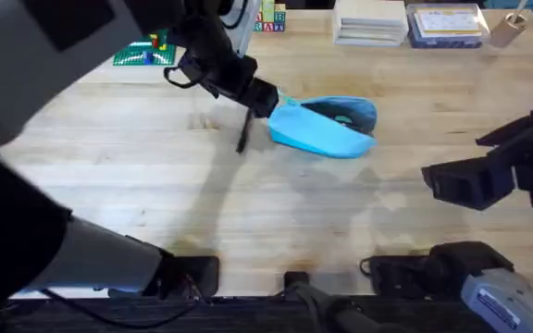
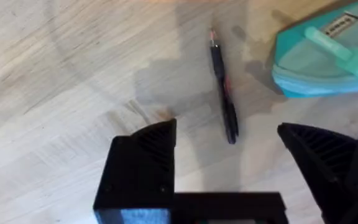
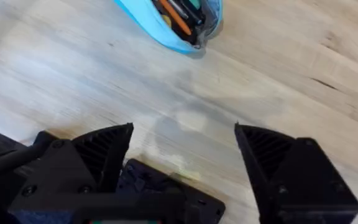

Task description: Unzip the bag, pick up the pens from the table one at a time and place them inside, then zip the bag closed.

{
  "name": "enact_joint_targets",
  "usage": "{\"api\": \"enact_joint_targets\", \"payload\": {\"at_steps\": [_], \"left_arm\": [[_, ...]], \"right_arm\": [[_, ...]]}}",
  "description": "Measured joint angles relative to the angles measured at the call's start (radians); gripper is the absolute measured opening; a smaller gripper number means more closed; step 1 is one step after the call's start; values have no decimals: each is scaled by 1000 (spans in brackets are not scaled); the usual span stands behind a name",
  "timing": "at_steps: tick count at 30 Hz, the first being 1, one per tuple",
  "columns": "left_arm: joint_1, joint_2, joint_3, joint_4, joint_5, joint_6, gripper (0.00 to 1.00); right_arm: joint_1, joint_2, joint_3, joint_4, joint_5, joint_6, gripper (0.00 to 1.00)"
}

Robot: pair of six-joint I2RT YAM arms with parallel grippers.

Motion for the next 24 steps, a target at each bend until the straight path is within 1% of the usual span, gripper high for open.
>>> {"api": "enact_joint_targets", "payload": {"at_steps": [5,12,18,19,24], "left_arm": [[0,71,0,45,-19,-49,994],[0,127,0,90,-28,-111,994],[0,173,0,113,-31,-134,993],[0,180,-5,118,-50,-136,993],[0,180,-55,171,-81,-140,994]], "right_arm": [[0,0,0,0,0,0,998],[0,0,0,0,0,0,998],[0,0,0,0,0,0,998],[0,0,0,0,0,0,998],[0,0,0,0,0,0,998]]}}
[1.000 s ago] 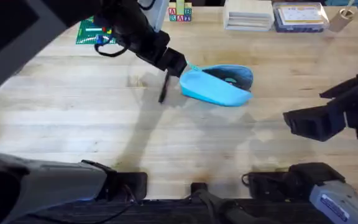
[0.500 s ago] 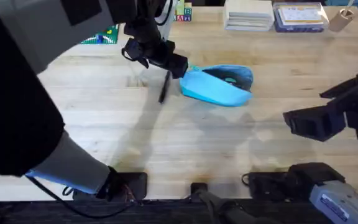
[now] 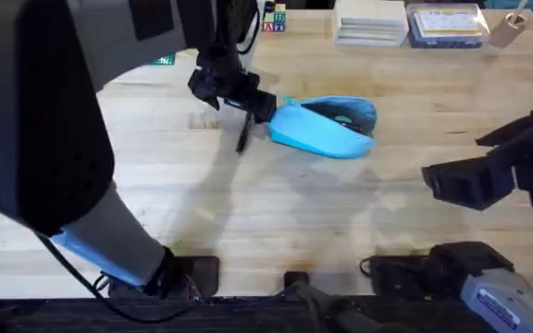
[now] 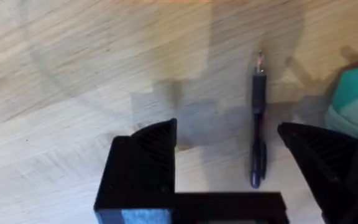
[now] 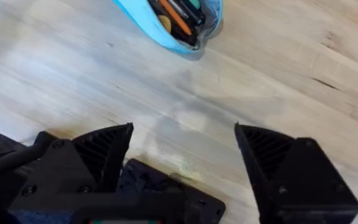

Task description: Unzip the bag, pick up the pens from the table one at a time and place them inside, then zip the bag closed.

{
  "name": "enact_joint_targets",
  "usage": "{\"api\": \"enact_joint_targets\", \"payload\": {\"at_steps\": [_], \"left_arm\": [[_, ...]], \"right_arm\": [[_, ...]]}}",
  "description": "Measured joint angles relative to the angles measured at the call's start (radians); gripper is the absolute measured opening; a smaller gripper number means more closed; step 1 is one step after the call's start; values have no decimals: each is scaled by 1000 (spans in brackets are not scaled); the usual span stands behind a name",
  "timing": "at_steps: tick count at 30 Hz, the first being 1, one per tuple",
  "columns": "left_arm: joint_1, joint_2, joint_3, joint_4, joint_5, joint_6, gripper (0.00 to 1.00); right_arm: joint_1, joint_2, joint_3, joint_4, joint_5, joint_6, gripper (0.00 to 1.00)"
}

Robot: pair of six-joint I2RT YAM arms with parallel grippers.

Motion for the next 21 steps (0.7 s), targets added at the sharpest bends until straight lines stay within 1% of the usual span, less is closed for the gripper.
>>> {"api": "enact_joint_targets", "payload": {"at_steps": [6,12,14,19,20,21], "left_arm": [[8,0,-77,75,-16,-5,994],[9,0,-81,81,-16,-8,997],[9,0,-81,81,-15,-8,980],[8,0,-81,81,-7,-9,858],[7,0,-82,81,-6,-9,809],[7,0,-82,81,-5,-10,725]], "right_arm": [[0,0,0,0,0,0,998],[0,0,0,0,0,0,998],[0,0,0,0,0,0,998],[0,0,0,0,0,0,998],[0,0,0,0,0,0,998],[0,0,0,0,0,0,998]]}}
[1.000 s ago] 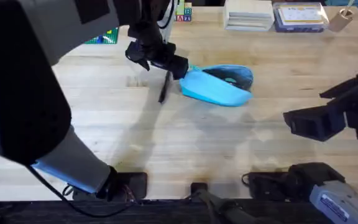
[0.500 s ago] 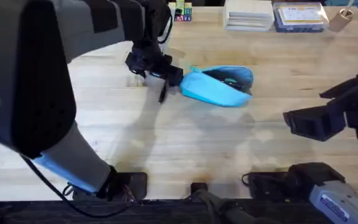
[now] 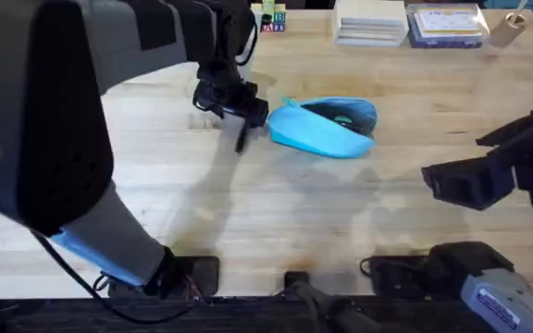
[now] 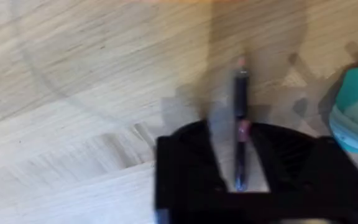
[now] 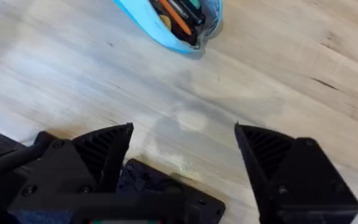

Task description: Unzip the bag, pick up the pens from the table one at a time and place them inside, then zip the bag closed.

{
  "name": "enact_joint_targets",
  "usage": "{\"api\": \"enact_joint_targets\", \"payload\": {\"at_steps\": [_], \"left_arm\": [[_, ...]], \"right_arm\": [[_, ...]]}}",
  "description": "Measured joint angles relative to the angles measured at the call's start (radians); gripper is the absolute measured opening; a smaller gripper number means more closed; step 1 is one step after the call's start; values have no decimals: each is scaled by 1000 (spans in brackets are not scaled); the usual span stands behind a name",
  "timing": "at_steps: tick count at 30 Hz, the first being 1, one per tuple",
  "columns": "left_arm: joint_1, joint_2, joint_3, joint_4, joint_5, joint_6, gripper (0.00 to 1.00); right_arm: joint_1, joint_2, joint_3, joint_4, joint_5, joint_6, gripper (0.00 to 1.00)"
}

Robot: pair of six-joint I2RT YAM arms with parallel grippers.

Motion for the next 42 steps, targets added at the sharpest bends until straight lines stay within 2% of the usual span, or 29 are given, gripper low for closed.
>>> {"api": "enact_joint_targets", "payload": {"at_steps": [2,6,7,9,29,42], "left_arm": [[-2,0,-1,0,0,1,590],[-2,0,-1,-3,-7,1,165],[-2,0,-1,-2,-10,1,107],[-2,0,-1,-1,-13,1,53],[-2,-20,-11,17,-18,1,43],[-2,-224,-12,-37,-45,1,43]], "right_arm": [[0,0,0,0,0,0,998],[0,0,0,0,0,0,998],[0,0,0,0,0,0,998],[0,0,0,0,0,0,998],[0,0,0,0,0,0,998],[0,0,0,0,0,0,998]]}}
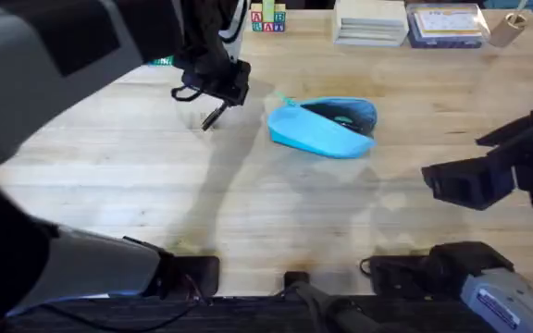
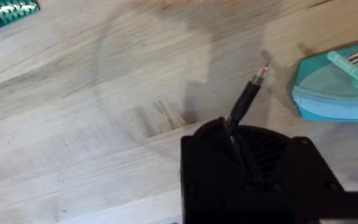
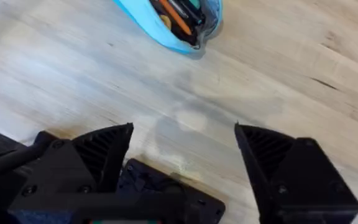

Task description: Unzip the bag, pick up the pens from the table one at a time and place them inside, then zip the bag closed.

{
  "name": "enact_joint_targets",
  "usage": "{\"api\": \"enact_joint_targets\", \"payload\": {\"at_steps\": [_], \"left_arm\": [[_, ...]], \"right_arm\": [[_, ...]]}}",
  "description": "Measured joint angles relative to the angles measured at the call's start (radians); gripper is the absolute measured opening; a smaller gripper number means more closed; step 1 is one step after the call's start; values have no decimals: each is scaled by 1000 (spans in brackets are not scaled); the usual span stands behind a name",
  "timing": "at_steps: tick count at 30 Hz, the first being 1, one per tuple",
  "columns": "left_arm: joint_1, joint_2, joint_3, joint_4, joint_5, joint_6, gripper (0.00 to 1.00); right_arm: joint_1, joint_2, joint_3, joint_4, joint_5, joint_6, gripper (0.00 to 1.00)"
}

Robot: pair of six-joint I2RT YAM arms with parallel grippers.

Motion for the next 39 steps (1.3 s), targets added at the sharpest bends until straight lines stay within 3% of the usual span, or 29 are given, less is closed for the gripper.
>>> {"api": "enact_joint_targets", "payload": {"at_steps": [9,14,29,39], "left_arm": [[-18,-167,0,-28,-3,26,43],[-86,-270,9,-89,-2,105,42],[-196,-250,245,-277,1,289,41],[-257,-52,494,-409,37,399,40]], "right_arm": [[0,0,0,0,0,0,997],[0,0,0,0,0,0,997],[0,0,0,0,0,0,997],[0,0,0,0,0,0,997]]}}
